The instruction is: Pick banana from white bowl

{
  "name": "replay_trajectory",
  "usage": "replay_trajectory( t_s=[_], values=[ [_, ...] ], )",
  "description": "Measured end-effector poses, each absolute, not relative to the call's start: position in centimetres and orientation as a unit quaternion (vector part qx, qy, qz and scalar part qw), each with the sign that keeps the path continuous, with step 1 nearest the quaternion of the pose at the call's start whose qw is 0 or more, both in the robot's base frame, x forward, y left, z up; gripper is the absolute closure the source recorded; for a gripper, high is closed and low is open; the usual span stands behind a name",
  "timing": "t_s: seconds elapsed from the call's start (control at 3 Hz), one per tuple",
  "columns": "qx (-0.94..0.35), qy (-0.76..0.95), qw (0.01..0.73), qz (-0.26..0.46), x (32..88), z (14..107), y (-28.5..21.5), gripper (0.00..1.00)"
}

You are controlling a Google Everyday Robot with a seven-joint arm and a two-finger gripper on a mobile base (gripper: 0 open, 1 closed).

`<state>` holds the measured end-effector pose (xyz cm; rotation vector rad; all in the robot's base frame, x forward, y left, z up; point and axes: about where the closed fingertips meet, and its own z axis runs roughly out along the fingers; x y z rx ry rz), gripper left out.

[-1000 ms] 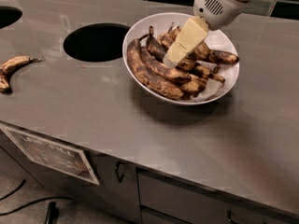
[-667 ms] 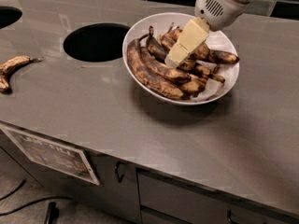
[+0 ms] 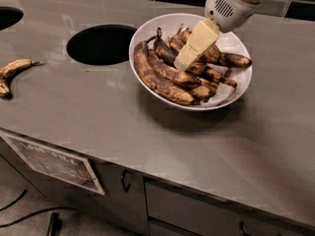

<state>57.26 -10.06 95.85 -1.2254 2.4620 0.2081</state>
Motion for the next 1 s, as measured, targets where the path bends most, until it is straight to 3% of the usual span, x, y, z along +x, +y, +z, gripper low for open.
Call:
replay_trajectory(
  t_s=[1.0],
  values=[
    [-0.425, 0.886, 0.176, 0.057, 57.84, 94.87, -10.50, 0.03]
  ],
)
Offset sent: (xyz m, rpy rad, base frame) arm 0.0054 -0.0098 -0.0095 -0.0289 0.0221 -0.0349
